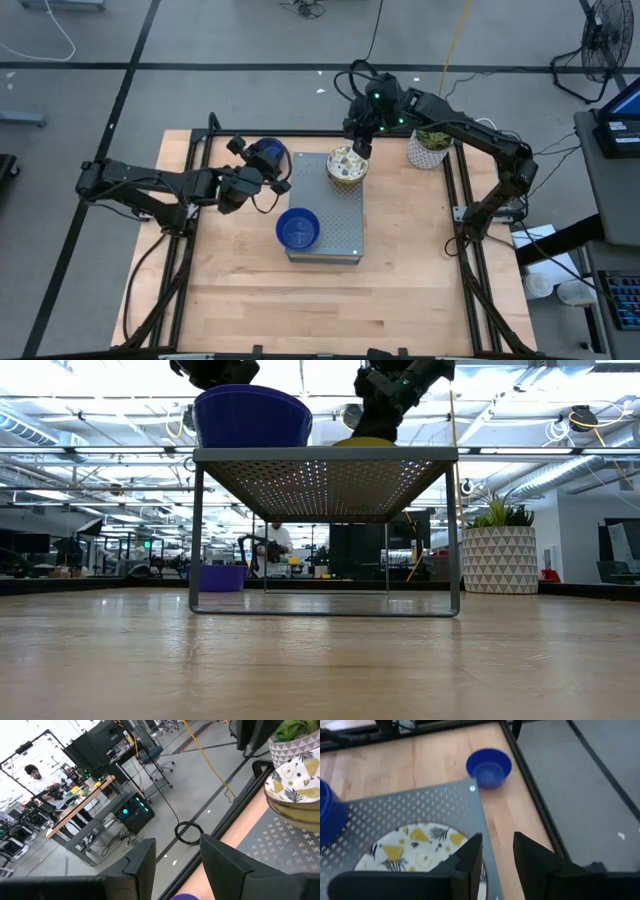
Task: Pick & Place Mini bowls
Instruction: Stack the blue bowl on top of the blue bowl on the shelf
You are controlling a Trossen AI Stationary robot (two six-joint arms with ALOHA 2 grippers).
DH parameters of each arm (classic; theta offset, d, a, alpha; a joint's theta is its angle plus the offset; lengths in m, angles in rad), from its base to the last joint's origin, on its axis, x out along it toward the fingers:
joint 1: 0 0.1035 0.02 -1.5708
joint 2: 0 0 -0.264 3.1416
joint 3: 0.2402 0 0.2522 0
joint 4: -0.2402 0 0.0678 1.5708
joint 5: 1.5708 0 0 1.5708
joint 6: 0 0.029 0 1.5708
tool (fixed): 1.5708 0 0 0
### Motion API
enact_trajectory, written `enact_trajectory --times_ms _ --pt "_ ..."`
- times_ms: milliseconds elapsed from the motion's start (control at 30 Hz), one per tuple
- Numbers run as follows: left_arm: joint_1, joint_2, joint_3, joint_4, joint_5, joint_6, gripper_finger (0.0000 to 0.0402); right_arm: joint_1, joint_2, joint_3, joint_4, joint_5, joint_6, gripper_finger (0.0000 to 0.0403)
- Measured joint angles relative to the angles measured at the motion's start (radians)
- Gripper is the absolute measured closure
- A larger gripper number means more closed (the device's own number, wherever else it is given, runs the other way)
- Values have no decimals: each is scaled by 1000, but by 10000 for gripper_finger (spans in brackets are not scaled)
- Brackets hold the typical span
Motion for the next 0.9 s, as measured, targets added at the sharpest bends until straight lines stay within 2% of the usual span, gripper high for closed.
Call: enact_trajectory --times_ms 167,300,367,500,633,800,900 --pt "0 0 0 -38 -1 -23 243 0 0 -6 49 -89 -8 311" --pt "27 -6 0 -53 -62 -78 243 6 -14 -64 138 -153 -8 313" --pt "62 -21 0 -78 -16 -95 243 8 -28 -94 182 -153 -9 313" --pt "212 -50 0 -139 252 -180 243 8 -61 -159 237 -147 -22 314" --pt "457 -50 0 -257 468 -291 243 8 -85 -201 256 -124 -30 314" --pt "776 20 0 -378 829 -371 243 8 -97 -255 297 -127 -34 314" --pt "899 84 0 -417 974 -394 243 8 -96 -278 311 -124 -37 314"
